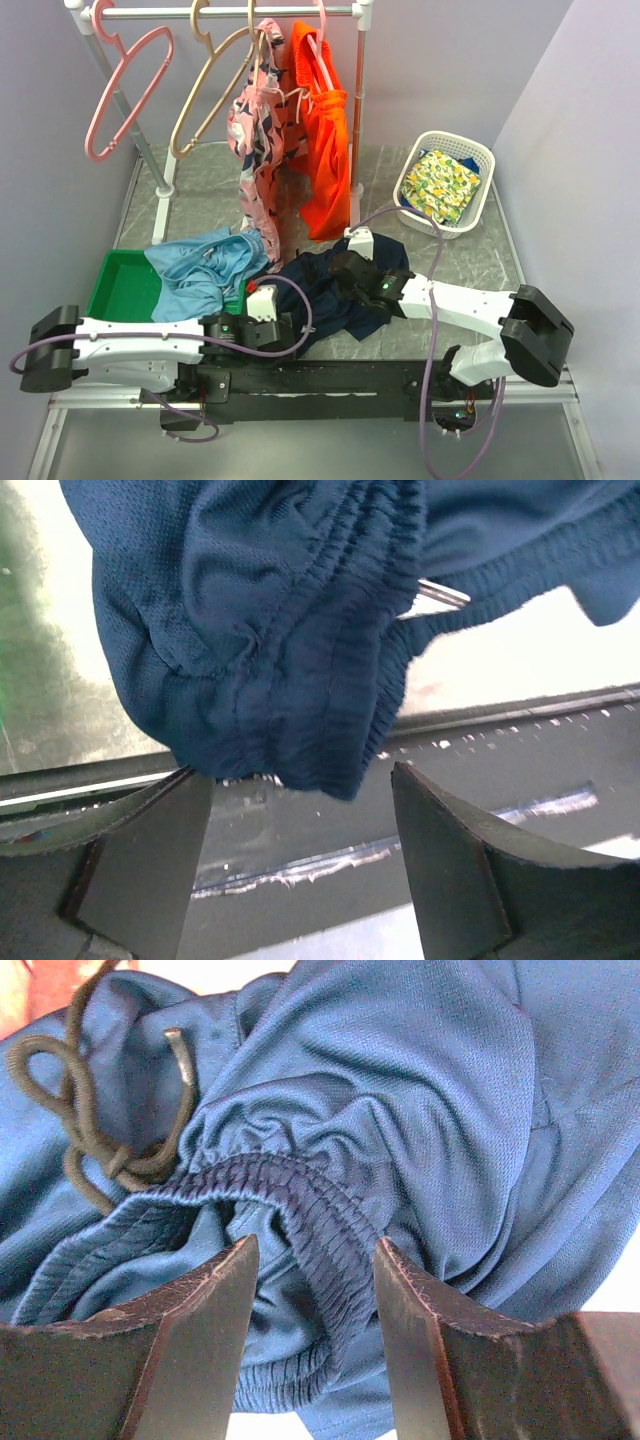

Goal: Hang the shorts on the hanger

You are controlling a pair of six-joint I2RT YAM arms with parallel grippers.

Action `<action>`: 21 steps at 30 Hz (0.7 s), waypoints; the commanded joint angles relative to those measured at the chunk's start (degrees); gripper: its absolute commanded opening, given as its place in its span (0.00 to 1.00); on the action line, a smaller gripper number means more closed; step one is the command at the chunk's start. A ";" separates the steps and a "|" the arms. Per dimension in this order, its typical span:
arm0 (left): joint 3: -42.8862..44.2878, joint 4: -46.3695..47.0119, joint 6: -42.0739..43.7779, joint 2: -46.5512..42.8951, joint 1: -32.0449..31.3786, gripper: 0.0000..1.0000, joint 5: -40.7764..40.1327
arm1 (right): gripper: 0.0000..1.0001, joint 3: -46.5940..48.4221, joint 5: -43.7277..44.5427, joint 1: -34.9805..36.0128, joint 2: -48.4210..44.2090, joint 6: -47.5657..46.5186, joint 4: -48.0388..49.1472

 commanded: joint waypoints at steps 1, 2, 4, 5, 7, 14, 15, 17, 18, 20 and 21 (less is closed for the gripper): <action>1.56 1.03 -3.08 3.02 -0.54 0.74 -4.90 | 0.53 0.13 1.20 -1.47 0.44 0.50 2.44; 0.43 1.98 -3.17 3.55 -0.54 0.71 -5.17 | 0.51 -0.41 0.76 -1.91 -0.17 0.68 3.40; -1.15 3.56 -3.09 4.34 0.59 0.67 -4.47 | 0.45 -1.72 -1.25 -3.66 -0.44 0.59 4.37; -2.56 4.70 -3.43 5.04 0.77 0.63 -4.21 | 0.42 -1.99 -1.44 -4.19 -0.44 0.50 4.98; -3.71 6.03 -4.49 5.14 0.77 0.53 -4.55 | 0.30 -2.43 -1.44 -5.42 -0.44 0.50 4.99; -3.19 4.46 -4.76 2.34 3.06 0.01 -8.33 | 0.02 -3.14 -4.60 -7.01 -4.91 1.03 4.30; -2.31 0.88 -4.67 1.19 3.23 0.01 -10.16 | 0.00 -2.35 -4.25 -7.01 -6.05 1.47 3.07; 1.28 -3.43 -3.97 -2.66 4.20 0.01 -12.72 | 0.00 -1.47 -2.85 -6.92 -10.88 2.17 -0.96; 2.95 -5.37 -3.27 -4.08 4.64 0.01 -15.34 | 0.00 0.19 -1.89 -7.01 -12.81 2.43 -2.47; 8.92 -9.69 0.49 -7.67 6.30 0.01 -17.99 | 0.00 2.65 0.91 -7.01 -18.35 2.52 -7.46; 11.38 -10.92 1.73 -8.30 7.09 0.01 -19.57 | 0.00 6.32 1.89 -7.01 -19.93 2.61 -9.23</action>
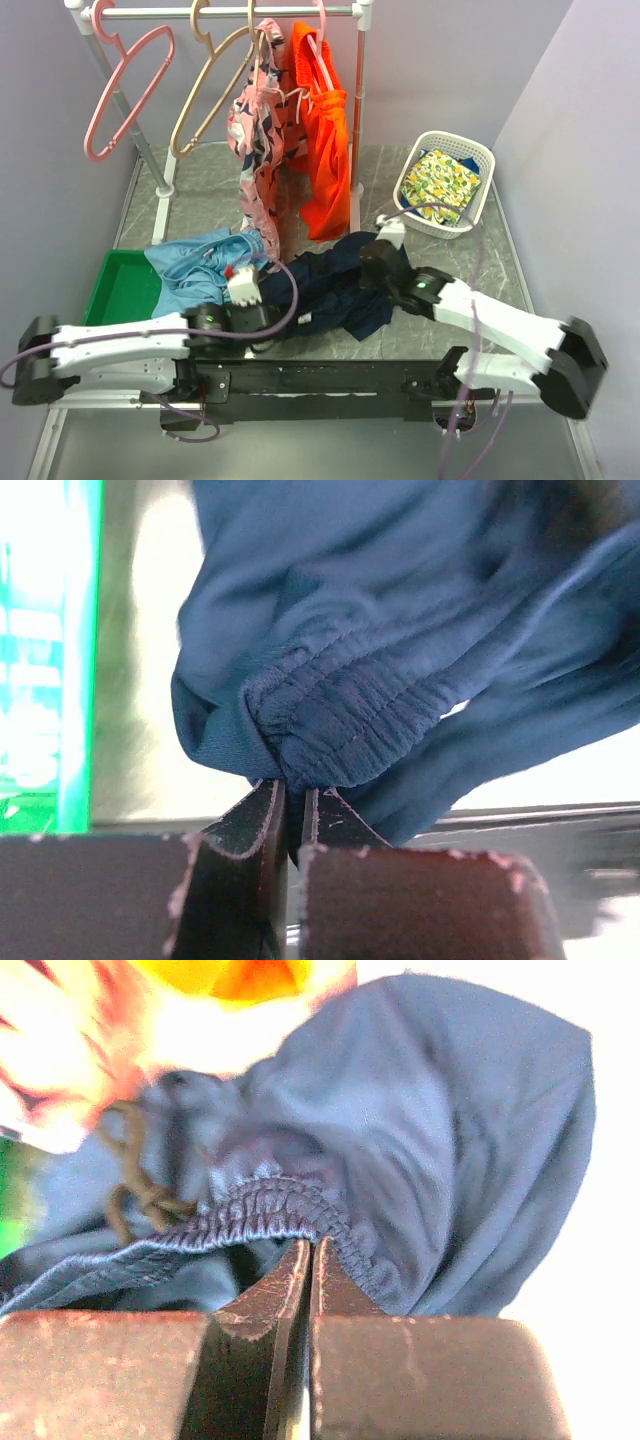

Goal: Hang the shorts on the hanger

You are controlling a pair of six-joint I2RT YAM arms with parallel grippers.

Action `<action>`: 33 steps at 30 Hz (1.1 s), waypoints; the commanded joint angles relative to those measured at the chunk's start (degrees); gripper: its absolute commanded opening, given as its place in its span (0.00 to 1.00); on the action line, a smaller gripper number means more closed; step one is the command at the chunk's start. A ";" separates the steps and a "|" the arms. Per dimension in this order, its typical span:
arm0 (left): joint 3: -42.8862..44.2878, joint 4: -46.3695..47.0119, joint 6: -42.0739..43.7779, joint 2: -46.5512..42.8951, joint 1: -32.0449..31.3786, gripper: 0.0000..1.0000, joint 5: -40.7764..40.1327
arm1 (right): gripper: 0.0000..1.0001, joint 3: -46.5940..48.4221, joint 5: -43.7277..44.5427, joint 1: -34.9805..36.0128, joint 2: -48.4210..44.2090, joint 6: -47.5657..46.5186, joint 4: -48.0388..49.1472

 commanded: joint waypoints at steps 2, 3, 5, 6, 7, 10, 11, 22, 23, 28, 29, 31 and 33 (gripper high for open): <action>18.92 -10.09 9.21 -6.81 3.58 0.01 -14.08 | 0.00 13.61 8.31 -0.45 -11.89 0.52 -12.65; 21.64 -10.35 10.81 -6.81 3.76 0.01 -15.58 | 0.00 18.86 9.45 -0.45 -12.42 0.08 -14.08; 29.56 -8.35 17.37 -6.20 4.20 0.01 -19.19 | 0.00 24.24 10.42 -0.45 -13.22 -1.67 -16.54; 32.02 -6.85 20.12 -5.84 4.29 0.01 -19.98 | 0.00 29.49 10.77 -0.45 -13.31 -2.47 -16.99; 36.57 -5.27 22.84 -4.88 4.38 0.01 -21.73 | 0.00 32.24 11.04 -0.54 -12.87 -3.26 -17.25; 44.92 1.23 32.78 -2.60 5.08 0.01 -23.41 | 0.00 42.09 12.44 -0.45 -10.60 -6.25 -18.13; 46.79 4.47 37.76 -1.11 5.61 0.01 -23.24 | 0.00 44.55 12.80 -0.54 -9.54 -7.39 -19.00; 52.89 9.34 45.04 3.05 12.37 0.01 -14.99 | 0.00 54.53 12.80 -0.54 -6.36 -7.84 -22.80; 50.70 9.16 43.71 2.43 14.21 0.01 -13.32 | 0.00 48.33 12.36 -0.54 -7.50 -6.27 -22.27; 28.83 13.09 33.52 -3.72 18.09 0.01 0.21 | 0.00 26.33 9.12 -1.68 -15.06 1.54 -18.58; 25.40 14.33 32.11 -4.51 18.18 0.01 1.97 | 0.00 19.51 7.89 -2.29 -15.68 2.44 -17.79; 15.46 17.05 28.34 -5.66 18.18 0.01 7.31 | 0.00 13.32 3.76 -3.96 -16.82 4.54 -14.82; 7.14 21.01 25.52 -6.01 18.18 0.01 10.06 | 0.00 5.05 -0.36 -5.02 -17.52 5.08 -11.56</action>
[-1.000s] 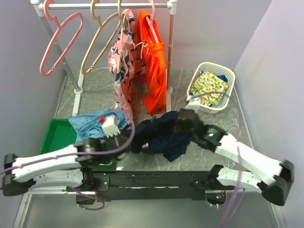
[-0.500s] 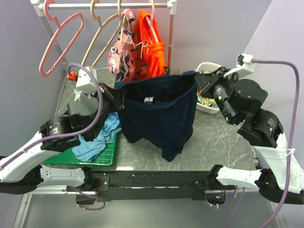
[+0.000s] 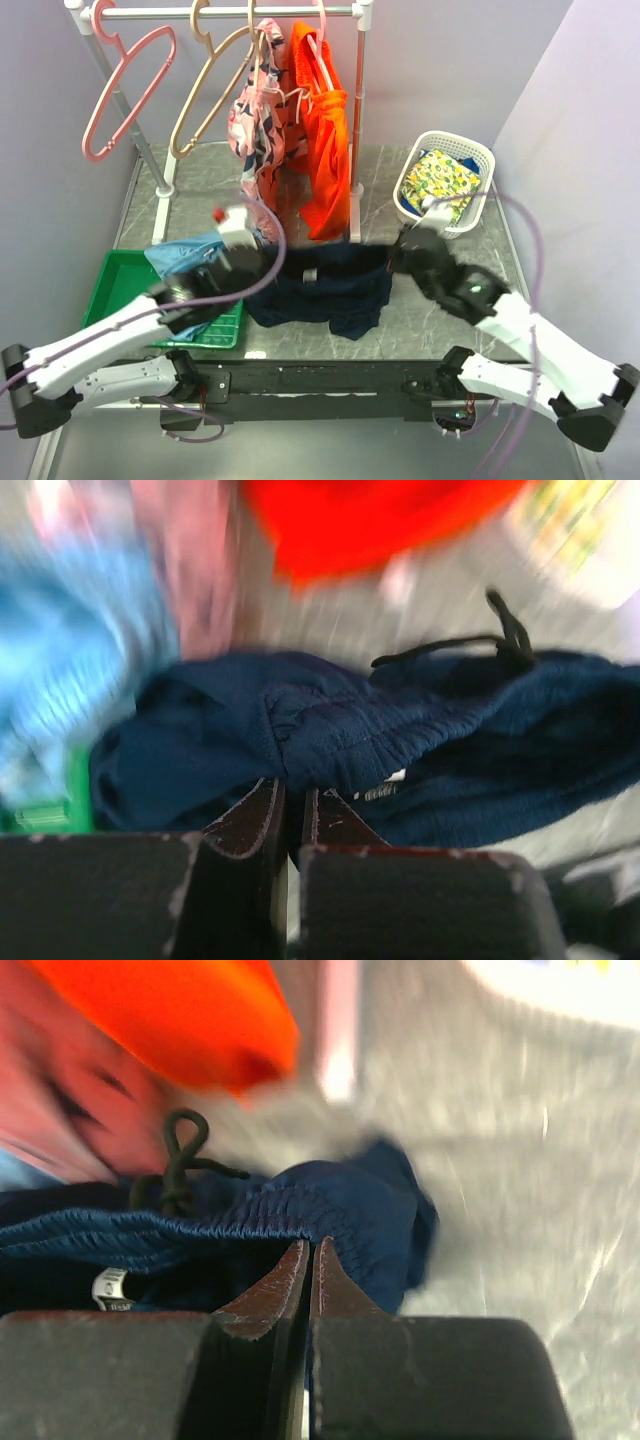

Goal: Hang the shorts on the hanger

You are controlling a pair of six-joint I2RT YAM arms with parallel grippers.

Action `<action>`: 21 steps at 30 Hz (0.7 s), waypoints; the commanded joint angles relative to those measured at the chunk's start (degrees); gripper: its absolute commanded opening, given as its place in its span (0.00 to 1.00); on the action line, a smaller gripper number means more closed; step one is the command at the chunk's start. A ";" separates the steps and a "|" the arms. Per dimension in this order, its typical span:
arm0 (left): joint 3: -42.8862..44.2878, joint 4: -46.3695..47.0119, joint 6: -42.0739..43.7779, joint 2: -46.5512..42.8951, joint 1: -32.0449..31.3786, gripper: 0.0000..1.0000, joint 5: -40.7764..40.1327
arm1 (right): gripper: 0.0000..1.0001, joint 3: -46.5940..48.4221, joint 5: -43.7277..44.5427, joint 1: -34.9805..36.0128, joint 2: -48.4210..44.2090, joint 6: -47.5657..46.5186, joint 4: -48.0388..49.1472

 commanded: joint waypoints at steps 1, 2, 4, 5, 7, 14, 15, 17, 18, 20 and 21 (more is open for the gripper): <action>-13.71 9.47 -9.74 -1.56 0.32 0.02 13.70 | 0.00 -12.30 -7.05 -2.36 -2.42 5.34 9.06; -17.48 13.15 -10.28 -1.56 0.32 0.04 14.96 | 0.00 -15.45 -7.93 -2.45 -2.16 5.61 10.13; -19.45 15.02 -10.55 -1.29 0.32 0.13 17.76 | 0.00 -18.28 -10.92 -2.45 -0.67 5.87 12.94; -19.71 16.42 -9.85 -1.29 0.32 0.22 18.57 | 0.00 -18.73 -11.53 -2.36 0.81 5.96 13.38; -18.67 15.74 -7.30 -1.99 0.32 0.44 19.45 | 0.00 -19.09 -12.94 -2.45 2.58 5.87 14.27; -5.78 8.98 7.46 -13.76 0.32 0.78 17.27 | 0.00 -18.83 -12.86 -2.53 4.43 4.56 14.62; -3.39 7.57 10.43 -14.99 0.32 0.88 15.69 | 0.00 -18.82 -12.86 -2.36 4.61 4.47 14.62; 4.05 6.77 12.99 -15.01 0.32 0.95 12.18 | 0.00 -19.09 -13.56 -2.36 4.96 4.56 15.23; 6.54 6.77 16.49 -13.52 0.32 0.92 7.72 | 0.00 -19.26 -13.82 -2.36 5.13 4.64 15.84; 15.03 5.46 19.58 -10.36 0.41 0.92 1.38 | 0.00 -19.61 -14.44 -2.53 5.83 4.64 16.20; 18.22 4.84 22.56 -6.43 0.50 0.92 -4.40 | 0.00 -19.62 -14.88 -2.45 6.10 4.38 16.20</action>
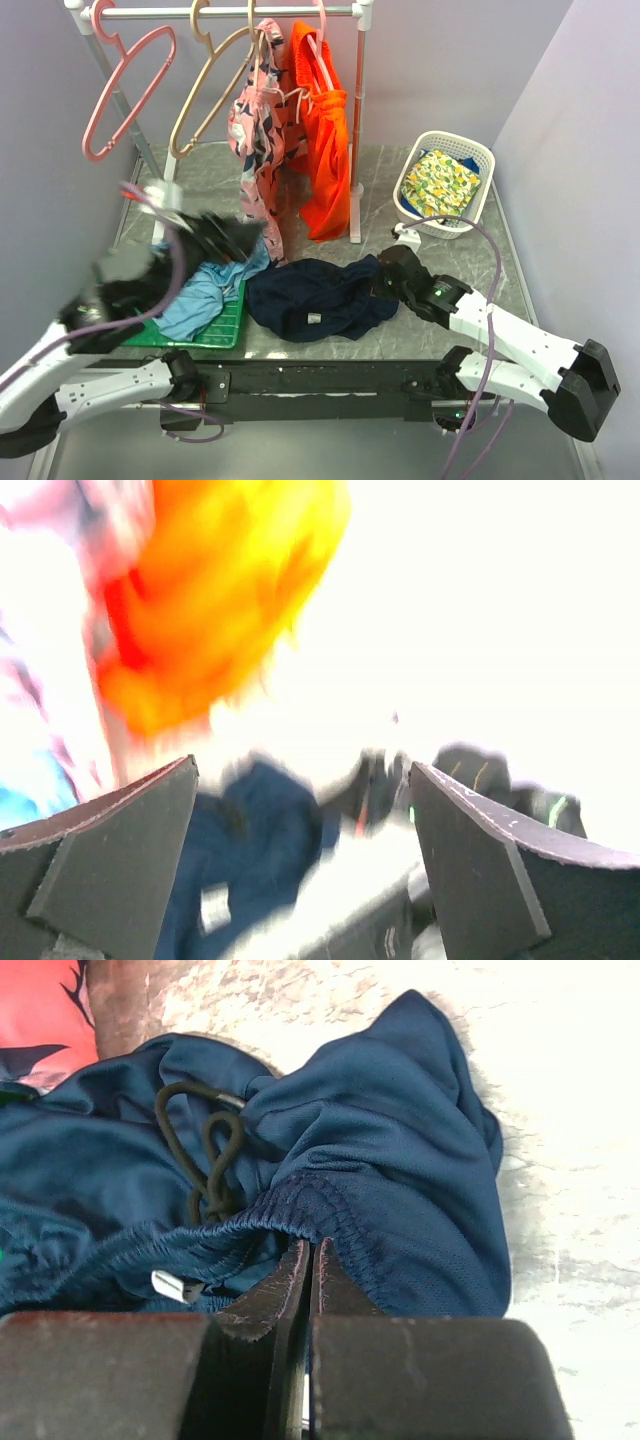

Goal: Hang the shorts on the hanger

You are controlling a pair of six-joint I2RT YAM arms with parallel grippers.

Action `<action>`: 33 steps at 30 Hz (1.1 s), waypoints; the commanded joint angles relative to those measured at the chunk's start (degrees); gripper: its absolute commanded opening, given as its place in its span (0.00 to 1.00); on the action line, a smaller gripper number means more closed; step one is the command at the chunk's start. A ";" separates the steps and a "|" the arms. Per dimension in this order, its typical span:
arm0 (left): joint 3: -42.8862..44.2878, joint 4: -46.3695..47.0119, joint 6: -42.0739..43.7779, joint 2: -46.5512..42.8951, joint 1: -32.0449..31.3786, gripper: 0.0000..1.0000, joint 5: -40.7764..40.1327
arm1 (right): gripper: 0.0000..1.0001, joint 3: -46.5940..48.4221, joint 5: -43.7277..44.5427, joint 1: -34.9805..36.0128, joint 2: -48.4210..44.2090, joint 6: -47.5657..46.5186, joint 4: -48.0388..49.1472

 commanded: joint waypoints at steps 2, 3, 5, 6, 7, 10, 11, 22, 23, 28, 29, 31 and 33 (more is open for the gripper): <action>18.48 1.14 15.40 10.11 2.33 0.94 -18.36 | 0.00 -0.05 -1.31 -0.28 1.51 -0.62 3.20; 20.71 2.11 18.90 13.09 5.04 0.95 -18.11 | 0.00 -0.05 -1.31 -0.37 1.60 -0.97 2.85; 28.78 0.99 20.16 16.70 9.52 0.97 -16.27 | 0.00 0.03 -1.31 -0.37 1.78 -1.33 2.41; 31.77 -0.24 19.99 20.98 15.99 0.99 -13.21 | 0.00 0.12 -1.39 -0.28 1.60 -1.42 2.14; 38.24 -2.52 19.20 23.29 19.88 0.99 -7.35 | 0.00 0.12 -1.57 -0.28 1.43 -1.50 2.05; 45.92 -4.21 17.88 30.07 33.69 0.98 5.64 | 0.00 -0.32 -2.18 -0.28 0.90 -1.51 2.40; 48.39 -5.69 18.14 33.65 36.50 0.98 8.41 | 0.00 -0.23 -2.45 -0.37 0.90 -1.59 2.41; 73.47 -18.80 25.96 54.16 50.15 0.86 24.42 | 0.00 0.82 -5.88 -0.28 2.13 -2.56 2.32; 73.29 -19.15 25.70 55.12 50.85 0.83 24.17 | 0.00 0.91 -5.96 -0.28 1.95 -2.73 2.14; 68.98 -16.78 25.61 54.78 53.58 0.71 28.39 | 0.00 0.74 -6.32 -0.19 1.16 -2.39 2.05; 69.24 -17.21 26.22 55.30 53.58 0.71 28.21 | 0.00 0.65 -6.58 -0.28 1.25 -2.30 2.05; 68.20 -16.95 26.66 55.31 53.67 0.70 28.12 | 0.00 0.12 -7.37 -0.19 0.90 -1.86 2.67; 67.23 -16.43 26.93 55.39 53.67 0.69 28.13 | 0.00 -0.23 -7.63 -0.11 0.55 -1.51 2.84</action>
